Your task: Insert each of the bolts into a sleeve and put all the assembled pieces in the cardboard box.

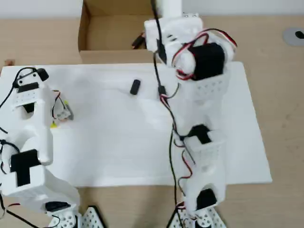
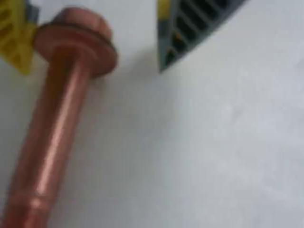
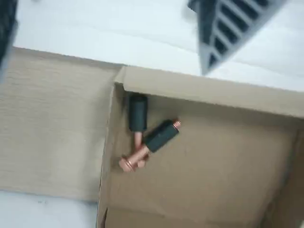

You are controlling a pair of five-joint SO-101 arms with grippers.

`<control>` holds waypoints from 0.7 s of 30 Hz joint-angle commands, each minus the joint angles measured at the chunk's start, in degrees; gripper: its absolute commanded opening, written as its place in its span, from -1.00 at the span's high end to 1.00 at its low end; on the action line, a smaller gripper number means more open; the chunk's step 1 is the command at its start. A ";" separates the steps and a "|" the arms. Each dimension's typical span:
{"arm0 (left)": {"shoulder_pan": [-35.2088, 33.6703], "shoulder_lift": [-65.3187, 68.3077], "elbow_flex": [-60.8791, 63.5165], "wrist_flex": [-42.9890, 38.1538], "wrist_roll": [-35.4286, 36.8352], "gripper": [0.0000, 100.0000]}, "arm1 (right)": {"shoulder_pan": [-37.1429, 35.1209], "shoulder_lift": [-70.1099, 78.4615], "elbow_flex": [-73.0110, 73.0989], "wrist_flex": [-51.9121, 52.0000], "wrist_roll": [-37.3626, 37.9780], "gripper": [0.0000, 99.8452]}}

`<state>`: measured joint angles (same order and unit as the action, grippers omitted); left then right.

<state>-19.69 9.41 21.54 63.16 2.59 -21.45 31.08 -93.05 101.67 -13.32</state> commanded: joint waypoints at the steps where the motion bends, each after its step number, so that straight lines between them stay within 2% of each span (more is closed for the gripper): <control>1: 0.79 3.47 -1.32 -3.16 0.18 0.75 | 1.27 -3.91 -2.42 0.70 -1.23 0.39; 7: 0.88 3.21 -1.32 -2.99 0.09 0.99 | 1.10 -4.53 -2.42 0.70 -1.23 0.39; 13: 0.79 2.68 -2.90 0.88 -7.30 0.98 | 1.10 -4.70 -2.42 0.70 -1.23 0.39; 16: 0.62 -0.04 -5.89 5.63 -15.12 0.98 | 1.10 -4.70 -2.42 0.70 -1.23 0.39; 21: 0.44 -8.13 -8.79 11.08 -37.63 0.98 | 1.10 -4.70 -2.42 0.79 -1.23 0.39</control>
<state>-18.81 7.56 16.09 71.60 -22.02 -21.45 30.11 -93.14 101.67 -14.02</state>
